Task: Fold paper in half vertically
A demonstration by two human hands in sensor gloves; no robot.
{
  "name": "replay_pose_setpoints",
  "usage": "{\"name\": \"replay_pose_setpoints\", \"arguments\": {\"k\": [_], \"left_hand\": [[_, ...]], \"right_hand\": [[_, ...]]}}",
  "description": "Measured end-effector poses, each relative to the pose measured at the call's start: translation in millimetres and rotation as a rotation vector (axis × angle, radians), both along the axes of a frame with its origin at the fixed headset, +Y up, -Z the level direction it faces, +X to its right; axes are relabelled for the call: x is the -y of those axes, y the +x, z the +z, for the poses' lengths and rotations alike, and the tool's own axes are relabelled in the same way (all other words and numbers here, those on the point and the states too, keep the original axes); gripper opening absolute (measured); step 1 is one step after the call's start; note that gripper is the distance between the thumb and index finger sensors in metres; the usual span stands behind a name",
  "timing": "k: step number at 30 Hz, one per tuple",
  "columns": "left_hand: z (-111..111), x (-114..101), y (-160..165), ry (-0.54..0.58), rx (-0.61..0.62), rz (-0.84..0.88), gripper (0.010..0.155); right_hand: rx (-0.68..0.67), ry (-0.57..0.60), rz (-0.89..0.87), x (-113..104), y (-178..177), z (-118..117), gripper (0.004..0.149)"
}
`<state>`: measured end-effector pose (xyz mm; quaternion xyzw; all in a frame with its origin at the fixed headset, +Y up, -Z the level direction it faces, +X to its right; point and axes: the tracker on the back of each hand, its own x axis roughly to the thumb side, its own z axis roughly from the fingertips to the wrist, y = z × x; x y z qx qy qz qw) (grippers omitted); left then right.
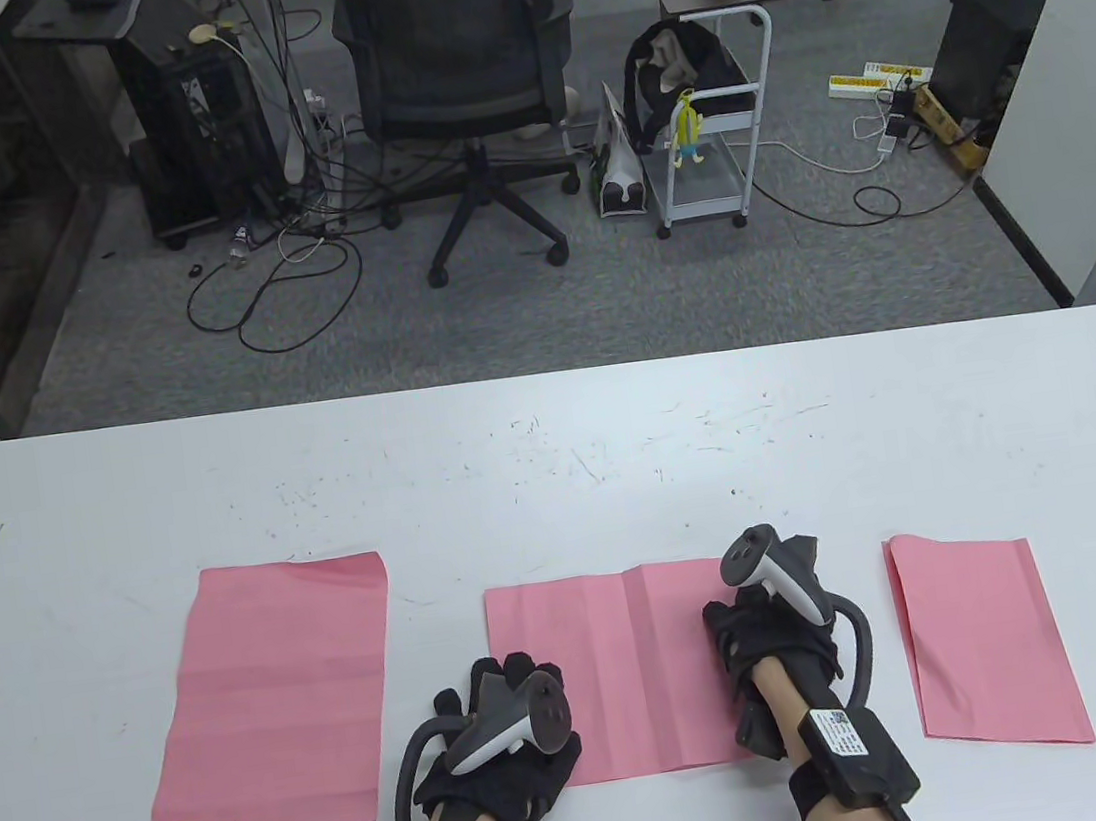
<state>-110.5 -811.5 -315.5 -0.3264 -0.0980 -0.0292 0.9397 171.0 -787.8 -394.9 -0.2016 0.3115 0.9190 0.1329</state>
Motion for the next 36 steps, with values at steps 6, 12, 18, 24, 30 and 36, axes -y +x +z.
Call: {"name": "replay_pose_setpoints", "arguments": {"k": [6,12,18,24,30,36], "left_hand": [[-0.1,-0.1,0.2,-0.001,0.001,-0.002,0.079],[-0.1,-0.1,0.3,0.001,0.002,-0.002,0.079],[-0.2,-0.2,0.3,0.001,0.002,-0.003,0.078],[-0.2,-0.3,0.2,0.003,0.002,-0.004,0.079],[-0.3,-0.3,0.3,0.001,0.002,-0.004,0.079],[-0.3,-0.3,0.2,0.002,0.002,-0.003,0.078]], "right_hand": [[0.005,-0.003,-0.009,4.3,3.3,0.4,0.08],[0.067,-0.008,-0.048,5.9,15.8,-4.0,0.086],[0.083,0.072,-0.012,3.6,15.5,-3.7,0.084],[0.163,0.092,-0.104,4.6,23.1,-3.8,0.07],[0.169,0.081,-0.067,1.9,25.3,-14.6,0.063],[0.173,0.135,-0.216,-3.4,35.3,-13.7,0.042]]}}
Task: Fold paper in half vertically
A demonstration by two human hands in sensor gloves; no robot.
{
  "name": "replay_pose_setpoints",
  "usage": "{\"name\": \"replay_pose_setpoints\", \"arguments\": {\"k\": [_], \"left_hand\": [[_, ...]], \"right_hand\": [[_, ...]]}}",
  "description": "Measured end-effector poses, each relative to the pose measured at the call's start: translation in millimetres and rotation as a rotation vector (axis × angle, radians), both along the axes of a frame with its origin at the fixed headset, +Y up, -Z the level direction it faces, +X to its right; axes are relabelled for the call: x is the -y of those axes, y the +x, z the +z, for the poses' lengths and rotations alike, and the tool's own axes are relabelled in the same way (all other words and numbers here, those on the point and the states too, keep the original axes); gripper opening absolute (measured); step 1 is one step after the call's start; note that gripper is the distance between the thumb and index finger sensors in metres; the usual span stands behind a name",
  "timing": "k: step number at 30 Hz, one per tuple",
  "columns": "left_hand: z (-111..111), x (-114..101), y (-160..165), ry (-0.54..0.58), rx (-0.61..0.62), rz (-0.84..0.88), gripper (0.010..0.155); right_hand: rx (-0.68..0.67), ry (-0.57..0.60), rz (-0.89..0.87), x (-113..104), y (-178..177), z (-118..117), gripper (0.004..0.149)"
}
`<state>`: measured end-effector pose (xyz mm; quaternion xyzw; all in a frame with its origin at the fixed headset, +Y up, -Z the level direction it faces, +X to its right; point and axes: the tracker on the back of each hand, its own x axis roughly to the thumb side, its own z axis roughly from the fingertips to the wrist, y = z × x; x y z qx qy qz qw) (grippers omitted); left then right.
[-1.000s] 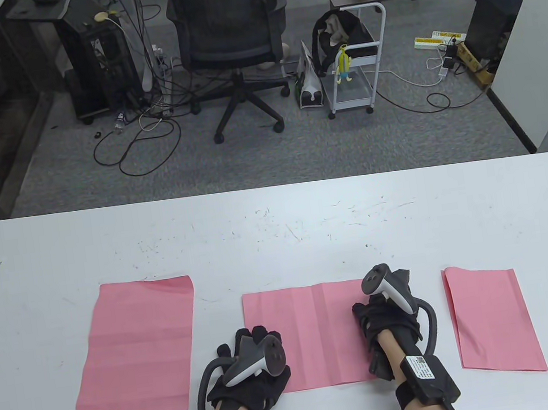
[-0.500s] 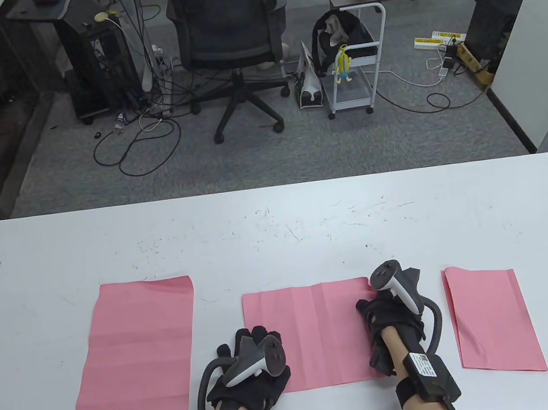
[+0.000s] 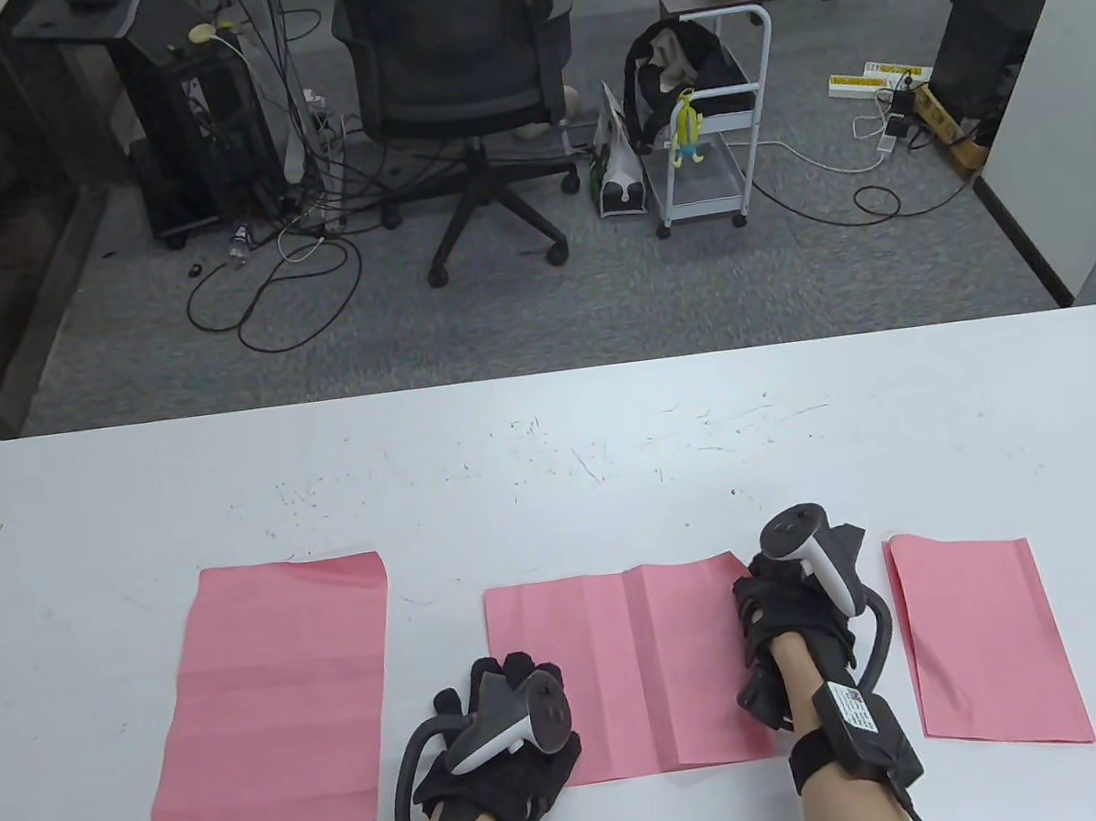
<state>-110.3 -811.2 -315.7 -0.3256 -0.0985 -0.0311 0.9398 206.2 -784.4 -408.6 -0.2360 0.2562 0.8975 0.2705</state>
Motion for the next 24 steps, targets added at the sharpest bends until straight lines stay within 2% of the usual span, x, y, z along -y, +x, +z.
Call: {"name": "replay_pose_setpoints", "arguments": {"k": [4,10,19,24], "left_hand": [[0.0,0.1,0.1,-0.001,0.0,0.001,0.079],[0.0,0.1,0.0,-0.001,0.0,0.001,0.078],[0.0,0.1,0.0,-0.001,0.0,0.001,0.079],[0.0,0.1,0.0,-0.001,0.0,0.001,0.078]], "right_hand": [[-0.022,0.069,-0.365,-6.4,10.9,8.9,0.044],[-0.08,0.079,-0.756,-10.9,15.1,26.4,0.062],[-0.197,0.173,-0.979,-15.4,-13.1,51.2,0.063],[-0.317,0.198,-0.961,-19.7,-46.2,58.9,0.063]]}}
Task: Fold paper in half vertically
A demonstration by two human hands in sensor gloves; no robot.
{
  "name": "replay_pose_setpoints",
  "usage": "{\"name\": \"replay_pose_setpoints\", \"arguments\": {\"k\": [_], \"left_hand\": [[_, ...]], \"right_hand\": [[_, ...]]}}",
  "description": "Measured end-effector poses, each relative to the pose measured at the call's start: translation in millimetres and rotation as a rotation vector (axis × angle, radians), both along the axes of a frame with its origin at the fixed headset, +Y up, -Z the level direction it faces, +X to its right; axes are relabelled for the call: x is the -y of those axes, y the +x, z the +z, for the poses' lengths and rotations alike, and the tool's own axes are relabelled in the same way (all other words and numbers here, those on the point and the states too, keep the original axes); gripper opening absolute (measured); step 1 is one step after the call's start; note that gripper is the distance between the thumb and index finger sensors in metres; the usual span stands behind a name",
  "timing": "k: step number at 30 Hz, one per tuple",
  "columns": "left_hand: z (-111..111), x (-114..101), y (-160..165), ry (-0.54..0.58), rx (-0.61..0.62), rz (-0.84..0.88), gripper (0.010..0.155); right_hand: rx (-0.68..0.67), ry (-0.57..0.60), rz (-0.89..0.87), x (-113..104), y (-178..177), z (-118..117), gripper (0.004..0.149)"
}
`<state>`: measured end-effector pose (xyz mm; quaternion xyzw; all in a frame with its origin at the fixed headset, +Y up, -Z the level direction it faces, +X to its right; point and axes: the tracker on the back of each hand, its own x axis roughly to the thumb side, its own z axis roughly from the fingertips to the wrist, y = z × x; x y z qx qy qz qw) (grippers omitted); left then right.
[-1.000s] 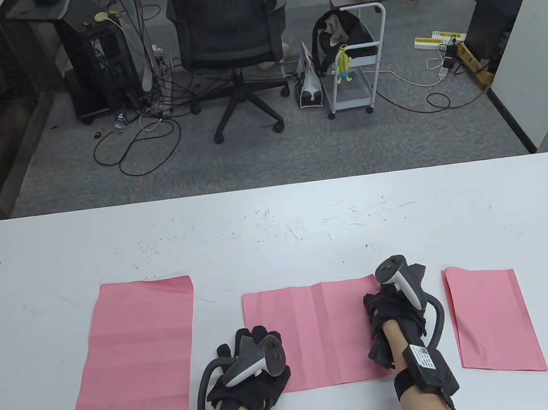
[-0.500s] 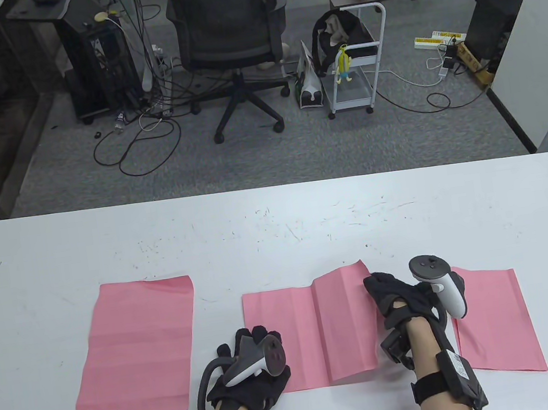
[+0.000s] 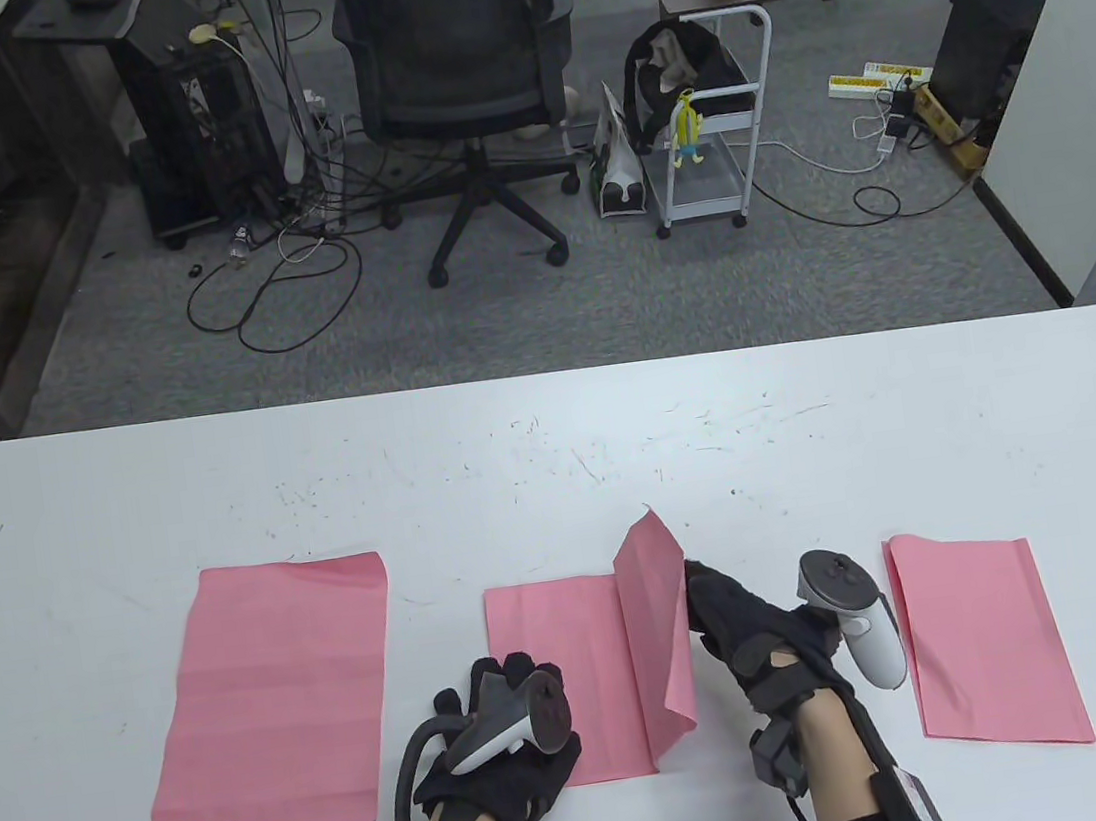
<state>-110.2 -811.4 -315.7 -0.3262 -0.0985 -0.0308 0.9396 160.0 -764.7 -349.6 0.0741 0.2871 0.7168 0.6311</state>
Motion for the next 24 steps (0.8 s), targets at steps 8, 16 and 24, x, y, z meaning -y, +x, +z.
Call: {"name": "replay_pose_setpoints", "arguments": {"k": [8,16,24], "left_hand": [[0.0,0.0,-0.1,0.0,0.001,0.001,0.078],[-0.2,0.1,-0.3,0.002,0.0,0.005,0.078],[-0.3,-0.1,-0.2,0.0,0.0,0.004,0.079]], "right_hand": [[-0.167,0.122,0.442,6.3,-51.5,8.7,0.061],[-0.324,0.206,1.1,33.6,-95.5,21.2,0.067],[-0.331,0.192,1.1,38.8,-95.1,22.1,0.066]]}}
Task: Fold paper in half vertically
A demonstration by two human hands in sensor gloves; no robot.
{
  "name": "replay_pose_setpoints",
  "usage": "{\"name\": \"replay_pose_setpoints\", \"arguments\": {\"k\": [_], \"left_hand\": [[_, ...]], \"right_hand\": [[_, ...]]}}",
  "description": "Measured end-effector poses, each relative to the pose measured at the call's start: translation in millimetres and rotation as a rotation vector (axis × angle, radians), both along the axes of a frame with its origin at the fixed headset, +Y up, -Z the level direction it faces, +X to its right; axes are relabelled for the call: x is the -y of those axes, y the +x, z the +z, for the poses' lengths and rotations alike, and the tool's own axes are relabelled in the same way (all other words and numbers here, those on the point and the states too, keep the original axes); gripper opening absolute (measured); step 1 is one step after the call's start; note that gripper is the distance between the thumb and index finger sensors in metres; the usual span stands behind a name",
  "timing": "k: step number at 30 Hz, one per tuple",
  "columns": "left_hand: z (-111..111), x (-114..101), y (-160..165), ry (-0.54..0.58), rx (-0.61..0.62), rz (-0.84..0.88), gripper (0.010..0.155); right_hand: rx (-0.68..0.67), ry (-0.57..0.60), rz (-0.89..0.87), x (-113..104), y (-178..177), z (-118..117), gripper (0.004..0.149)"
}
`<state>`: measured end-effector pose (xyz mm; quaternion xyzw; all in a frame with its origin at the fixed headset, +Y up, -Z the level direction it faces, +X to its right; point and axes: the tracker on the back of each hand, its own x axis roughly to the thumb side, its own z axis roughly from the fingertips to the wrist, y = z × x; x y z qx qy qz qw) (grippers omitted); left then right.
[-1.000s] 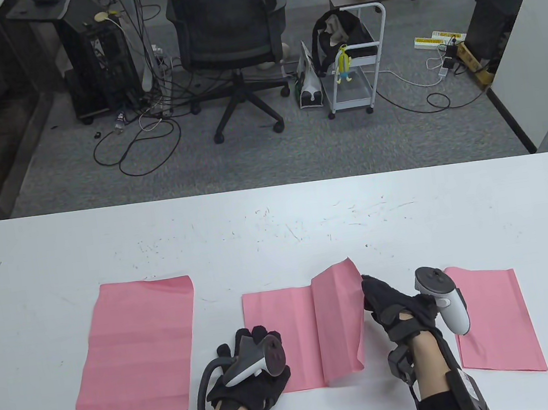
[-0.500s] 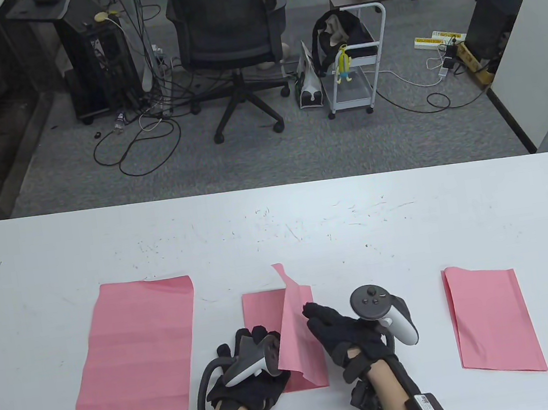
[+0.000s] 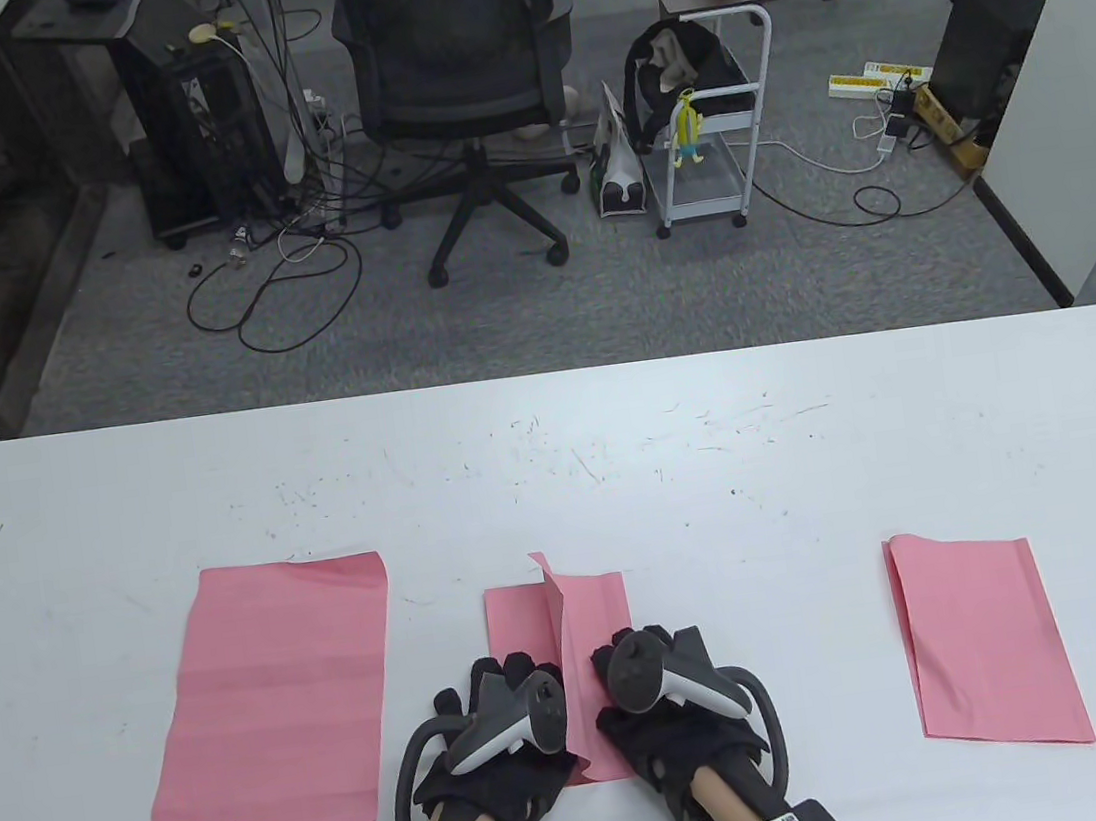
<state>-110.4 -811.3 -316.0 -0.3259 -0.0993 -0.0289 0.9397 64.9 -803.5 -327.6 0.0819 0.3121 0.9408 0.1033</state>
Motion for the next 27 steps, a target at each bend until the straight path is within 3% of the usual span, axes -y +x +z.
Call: {"name": "replay_pose_setpoints", "arguments": {"k": [10,15,21,27], "left_hand": [[-2.1,-6.2,-1.9,0.037,-0.007,-0.012,0.078],[-10.3,-23.0,-21.2,0.091,-0.075,0.037,0.074],[-13.8,-58.5,-48.7,0.212,-0.181,0.214,0.072],[-5.8,-68.5,-33.7,0.256,-0.122,0.233,0.073]], "right_hand": [[0.001,-0.008,-0.009,0.0,1.0,1.1,0.066],[0.002,-0.012,-0.015,0.5,1.5,1.3,0.066],[0.002,-0.018,-0.017,0.5,1.8,1.1,0.066],[0.001,-0.02,-0.017,0.6,2.0,1.0,0.066]]}}
